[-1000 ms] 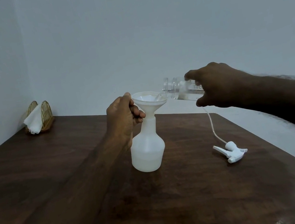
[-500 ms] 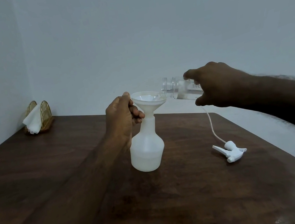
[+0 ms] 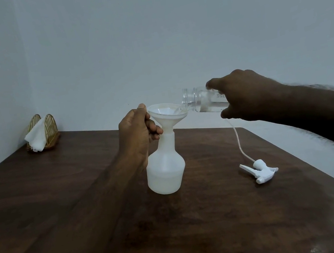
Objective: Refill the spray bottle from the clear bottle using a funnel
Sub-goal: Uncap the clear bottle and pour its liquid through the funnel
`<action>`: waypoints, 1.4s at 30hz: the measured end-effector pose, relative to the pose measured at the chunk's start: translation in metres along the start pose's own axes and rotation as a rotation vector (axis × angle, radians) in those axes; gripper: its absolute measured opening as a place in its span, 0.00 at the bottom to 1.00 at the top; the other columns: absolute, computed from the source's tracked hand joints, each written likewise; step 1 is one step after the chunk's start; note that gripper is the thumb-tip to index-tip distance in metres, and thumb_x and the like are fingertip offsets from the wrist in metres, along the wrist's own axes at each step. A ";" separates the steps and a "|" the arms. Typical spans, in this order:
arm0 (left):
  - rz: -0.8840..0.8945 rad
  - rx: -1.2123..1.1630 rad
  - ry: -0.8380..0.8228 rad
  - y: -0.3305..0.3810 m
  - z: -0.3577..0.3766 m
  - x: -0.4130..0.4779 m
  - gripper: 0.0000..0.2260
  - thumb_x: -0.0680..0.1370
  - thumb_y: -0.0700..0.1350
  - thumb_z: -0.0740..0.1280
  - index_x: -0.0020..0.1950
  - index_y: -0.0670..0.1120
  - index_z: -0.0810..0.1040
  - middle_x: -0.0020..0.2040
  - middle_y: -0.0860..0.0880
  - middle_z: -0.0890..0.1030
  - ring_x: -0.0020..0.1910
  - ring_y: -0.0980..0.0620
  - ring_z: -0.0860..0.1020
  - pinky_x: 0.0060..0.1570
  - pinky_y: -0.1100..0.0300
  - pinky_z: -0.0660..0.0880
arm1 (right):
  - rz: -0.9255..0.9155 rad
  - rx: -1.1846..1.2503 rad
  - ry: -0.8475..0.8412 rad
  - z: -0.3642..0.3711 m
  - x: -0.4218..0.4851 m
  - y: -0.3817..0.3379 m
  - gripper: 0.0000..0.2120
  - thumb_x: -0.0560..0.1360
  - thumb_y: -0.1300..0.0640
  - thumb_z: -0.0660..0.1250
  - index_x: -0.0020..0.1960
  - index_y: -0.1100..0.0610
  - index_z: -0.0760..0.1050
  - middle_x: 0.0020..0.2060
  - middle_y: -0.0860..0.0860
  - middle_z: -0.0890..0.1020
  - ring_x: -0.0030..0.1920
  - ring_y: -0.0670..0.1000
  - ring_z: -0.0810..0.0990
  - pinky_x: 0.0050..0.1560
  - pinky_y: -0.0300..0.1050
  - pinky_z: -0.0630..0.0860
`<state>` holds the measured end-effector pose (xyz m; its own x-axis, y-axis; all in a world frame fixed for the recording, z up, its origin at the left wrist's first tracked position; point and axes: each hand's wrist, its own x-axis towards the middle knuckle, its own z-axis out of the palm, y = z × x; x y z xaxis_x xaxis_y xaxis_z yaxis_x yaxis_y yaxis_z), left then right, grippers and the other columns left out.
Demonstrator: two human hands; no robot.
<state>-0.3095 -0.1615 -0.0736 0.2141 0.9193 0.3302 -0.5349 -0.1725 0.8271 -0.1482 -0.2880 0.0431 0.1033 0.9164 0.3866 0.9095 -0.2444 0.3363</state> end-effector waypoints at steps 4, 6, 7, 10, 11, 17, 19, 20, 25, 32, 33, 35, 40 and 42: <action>0.005 0.008 0.004 -0.001 0.000 0.000 0.15 0.82 0.49 0.60 0.37 0.45 0.70 0.24 0.49 0.72 0.25 0.52 0.74 0.26 0.62 0.70 | -0.005 -0.012 0.006 0.000 0.000 0.000 0.27 0.70 0.59 0.72 0.68 0.55 0.69 0.55 0.59 0.80 0.52 0.62 0.78 0.50 0.57 0.79; 0.005 0.009 0.007 -0.001 -0.001 0.000 0.15 0.82 0.49 0.60 0.37 0.45 0.70 0.24 0.49 0.73 0.25 0.52 0.74 0.26 0.62 0.70 | -0.008 -0.014 0.009 0.000 0.000 0.001 0.27 0.70 0.60 0.72 0.68 0.55 0.69 0.54 0.59 0.80 0.51 0.63 0.78 0.50 0.57 0.79; 0.006 0.010 0.008 -0.001 -0.001 0.001 0.15 0.82 0.49 0.60 0.37 0.45 0.70 0.24 0.49 0.73 0.25 0.52 0.74 0.26 0.62 0.70 | -0.012 -0.016 0.010 0.000 0.000 0.001 0.27 0.70 0.60 0.72 0.68 0.55 0.69 0.54 0.59 0.80 0.51 0.63 0.78 0.49 0.57 0.79; 0.011 0.014 0.006 -0.001 -0.001 0.001 0.15 0.82 0.49 0.60 0.37 0.45 0.70 0.24 0.49 0.73 0.25 0.52 0.74 0.26 0.62 0.70 | -0.022 -0.028 0.012 0.000 0.001 0.001 0.26 0.71 0.60 0.71 0.67 0.56 0.69 0.49 0.57 0.80 0.49 0.62 0.77 0.48 0.56 0.79; 0.011 0.015 0.006 -0.001 -0.001 0.001 0.15 0.82 0.49 0.60 0.37 0.45 0.70 0.24 0.49 0.72 0.25 0.52 0.74 0.26 0.62 0.70 | -0.023 -0.032 0.013 -0.001 0.001 0.001 0.26 0.71 0.60 0.71 0.67 0.56 0.69 0.47 0.57 0.79 0.49 0.62 0.77 0.48 0.56 0.78; 0.015 0.024 0.006 0.000 -0.001 -0.001 0.15 0.82 0.49 0.60 0.38 0.45 0.70 0.24 0.48 0.72 0.24 0.52 0.74 0.26 0.62 0.70 | -0.026 -0.037 0.020 -0.001 0.001 0.000 0.26 0.72 0.59 0.71 0.68 0.54 0.68 0.41 0.52 0.72 0.48 0.60 0.76 0.47 0.56 0.79; 0.017 0.027 0.006 0.000 -0.001 0.000 0.15 0.82 0.50 0.60 0.38 0.45 0.70 0.25 0.48 0.72 0.25 0.52 0.74 0.26 0.62 0.70 | -0.029 -0.042 0.027 -0.001 0.001 0.000 0.26 0.72 0.59 0.71 0.67 0.54 0.69 0.41 0.52 0.73 0.47 0.60 0.76 0.47 0.55 0.79; 0.018 0.028 0.005 0.000 -0.001 0.000 0.15 0.82 0.50 0.60 0.38 0.45 0.70 0.25 0.48 0.72 0.25 0.51 0.74 0.26 0.62 0.70 | -0.031 -0.048 0.033 -0.001 0.001 0.000 0.25 0.72 0.60 0.71 0.67 0.55 0.69 0.40 0.52 0.73 0.46 0.60 0.76 0.46 0.55 0.79; 0.023 0.034 0.007 0.000 -0.001 -0.001 0.15 0.82 0.50 0.60 0.38 0.45 0.70 0.25 0.48 0.72 0.26 0.51 0.74 0.27 0.62 0.71 | -0.039 -0.077 0.051 -0.002 0.002 0.001 0.24 0.72 0.61 0.70 0.66 0.55 0.69 0.45 0.55 0.78 0.46 0.60 0.77 0.45 0.55 0.79; 0.030 0.050 0.012 0.001 -0.001 -0.001 0.15 0.82 0.49 0.59 0.38 0.44 0.70 0.24 0.48 0.72 0.25 0.52 0.74 0.26 0.62 0.71 | -0.057 -0.139 0.083 -0.003 0.002 0.001 0.23 0.73 0.61 0.69 0.66 0.55 0.69 0.50 0.53 0.80 0.50 0.60 0.78 0.42 0.50 0.77; 0.031 0.051 0.012 0.001 -0.001 -0.001 0.15 0.82 0.49 0.59 0.38 0.45 0.70 0.25 0.48 0.72 0.25 0.52 0.74 0.27 0.61 0.71 | -0.063 -0.145 0.088 -0.002 0.003 0.001 0.23 0.73 0.61 0.69 0.66 0.55 0.69 0.51 0.54 0.80 0.50 0.60 0.78 0.43 0.51 0.77; 0.028 0.053 0.013 0.000 -0.001 -0.001 0.15 0.82 0.49 0.59 0.37 0.45 0.70 0.24 0.48 0.72 0.25 0.52 0.74 0.27 0.61 0.71 | -0.076 -0.155 0.095 -0.002 0.003 0.001 0.23 0.73 0.61 0.69 0.66 0.56 0.69 0.51 0.54 0.80 0.50 0.60 0.78 0.43 0.51 0.77; 0.027 0.054 0.019 0.000 -0.001 -0.002 0.15 0.82 0.49 0.59 0.37 0.45 0.70 0.25 0.48 0.72 0.25 0.52 0.74 0.27 0.61 0.71 | -0.092 -0.170 0.132 0.000 0.004 0.002 0.24 0.74 0.61 0.68 0.68 0.55 0.68 0.53 0.54 0.79 0.52 0.60 0.78 0.42 0.51 0.76; 0.018 0.042 0.021 0.000 -0.001 -0.002 0.15 0.82 0.49 0.59 0.37 0.45 0.70 0.24 0.48 0.72 0.24 0.52 0.74 0.27 0.61 0.71 | -0.102 -0.168 0.152 0.002 0.004 0.002 0.24 0.74 0.62 0.68 0.68 0.55 0.67 0.54 0.54 0.79 0.53 0.60 0.77 0.41 0.49 0.73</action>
<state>-0.3108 -0.1627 -0.0746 0.1869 0.9231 0.3362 -0.5039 -0.2037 0.8394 -0.1449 -0.2841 0.0432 -0.0586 0.8840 0.4638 0.8308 -0.2144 0.5136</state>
